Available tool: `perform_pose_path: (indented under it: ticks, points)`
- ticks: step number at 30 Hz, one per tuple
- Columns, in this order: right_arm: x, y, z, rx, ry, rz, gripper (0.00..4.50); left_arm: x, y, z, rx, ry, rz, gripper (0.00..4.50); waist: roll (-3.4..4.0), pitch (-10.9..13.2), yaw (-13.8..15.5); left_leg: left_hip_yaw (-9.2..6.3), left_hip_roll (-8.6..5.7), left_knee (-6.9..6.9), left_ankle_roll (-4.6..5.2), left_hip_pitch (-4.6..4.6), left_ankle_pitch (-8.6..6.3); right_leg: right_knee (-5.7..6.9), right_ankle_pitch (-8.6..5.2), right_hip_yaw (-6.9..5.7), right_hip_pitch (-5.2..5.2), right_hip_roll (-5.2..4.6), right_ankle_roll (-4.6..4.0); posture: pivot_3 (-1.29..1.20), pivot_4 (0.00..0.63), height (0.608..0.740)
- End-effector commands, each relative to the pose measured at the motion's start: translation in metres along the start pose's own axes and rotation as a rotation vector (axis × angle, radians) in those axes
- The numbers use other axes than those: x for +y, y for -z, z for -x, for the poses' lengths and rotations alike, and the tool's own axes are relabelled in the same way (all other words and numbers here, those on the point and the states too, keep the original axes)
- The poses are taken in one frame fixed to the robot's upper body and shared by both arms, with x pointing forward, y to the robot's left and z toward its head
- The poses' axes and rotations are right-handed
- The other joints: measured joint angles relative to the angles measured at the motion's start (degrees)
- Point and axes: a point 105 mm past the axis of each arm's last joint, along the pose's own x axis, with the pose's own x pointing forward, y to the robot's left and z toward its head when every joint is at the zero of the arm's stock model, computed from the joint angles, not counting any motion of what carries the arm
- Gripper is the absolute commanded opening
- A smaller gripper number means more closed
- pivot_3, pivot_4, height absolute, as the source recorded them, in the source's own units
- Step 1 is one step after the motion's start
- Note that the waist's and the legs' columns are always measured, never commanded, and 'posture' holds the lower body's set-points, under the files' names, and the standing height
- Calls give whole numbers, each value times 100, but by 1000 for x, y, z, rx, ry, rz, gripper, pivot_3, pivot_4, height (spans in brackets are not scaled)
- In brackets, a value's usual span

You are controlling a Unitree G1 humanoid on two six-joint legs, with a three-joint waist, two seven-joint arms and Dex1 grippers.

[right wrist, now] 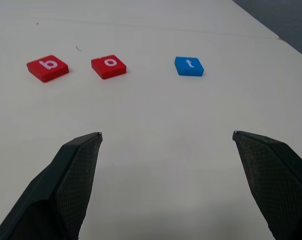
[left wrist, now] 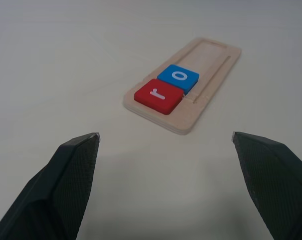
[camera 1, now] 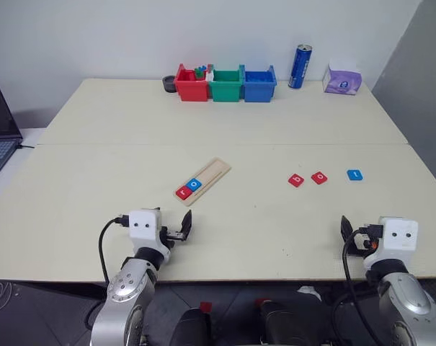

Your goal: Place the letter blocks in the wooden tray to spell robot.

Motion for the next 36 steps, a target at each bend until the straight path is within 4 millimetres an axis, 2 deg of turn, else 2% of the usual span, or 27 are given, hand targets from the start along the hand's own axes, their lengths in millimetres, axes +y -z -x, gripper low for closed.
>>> perform_pose_path:
  ticks: [1, 3, 9, 12, 17, 27, 31, 33, 36]
  points:
    - [5, -16, 3, -71, 8, 2, 4459, 4, -17, 1, -75, -12, -15, 4500, -1, -3, 0, -1, 1, -2, 0, 0, 0, 0, -2, -1, 0, 0, -3, 0, 150, 740]
    - [11, -16, 4, -75, 6, 1, 4459, 9, -19, 2, -87, -24, -17, 4500, -1, -3, 3, -4, 1, -3, 0, -2, 0, -1, -4, -4, -1, 0, -5, 0, 150, 740]
    - [11, -13, 6, -78, 27, -12, 4459, 6, -17, 8, -102, -30, 2, 4500, -2, -3, 15, -14, 2, -6, 0, -5, -1, -3, -7, -9, -2, -1, -9, 0, 150, 740]
    - [22, -15, 3, -96, -2, -23, 4459, 13, -17, 11, -105, -47, 9, 4500, -2, -3, 18, -14, 3, -6, -1, -6, 0, -3, -8, -17, -2, 0, -12, 0, 150, 740]
    - [42, -8, 0, -81, -90, -48, 4459, 20, -16, 13, -101, -64, -7, 4500, -3, -3, 14, -14, 6, -8, 0, -5, 0, -1, -11, -19, -2, 5, -17, 0, 150, 740]
    - [39, -9, -1, -94, -85, -39, 4459, 20, -18, 13, -103, -47, -10, 4500, -3, -3, 17, -17, 6, -8, -1, -6, -1, -5, -11, -17, -3, 3, -17, 0, 150, 740]
    - [36, -7, -3, -101, -88, -20, 4459, 19, -20, 6, -112, -21, -5, 4500, -4, -3, 18, -16, 6, -9, -1, -6, -1, -5, -11, -18, -3, 4, -17, 0, 150, 740]
    - [35, -13, -5, -122, -95, -11, 4459, 19, -23, 2, -121, 6, -5, 4500, -4, -3, 16, -15, 4, -8, -1, -6, -1, -5, -11, -18, -3, 4, -17, 0, 150, 740]
    - [35, -39, -16, -204, -170, 14, 4459, 21, -36, -9, -118, 86, 24, 4500, -5, -1, 7, -14, 3, -8, -1, -5, -1, -3, -11, -15, -3, 4, -17, 0, 150, 740]
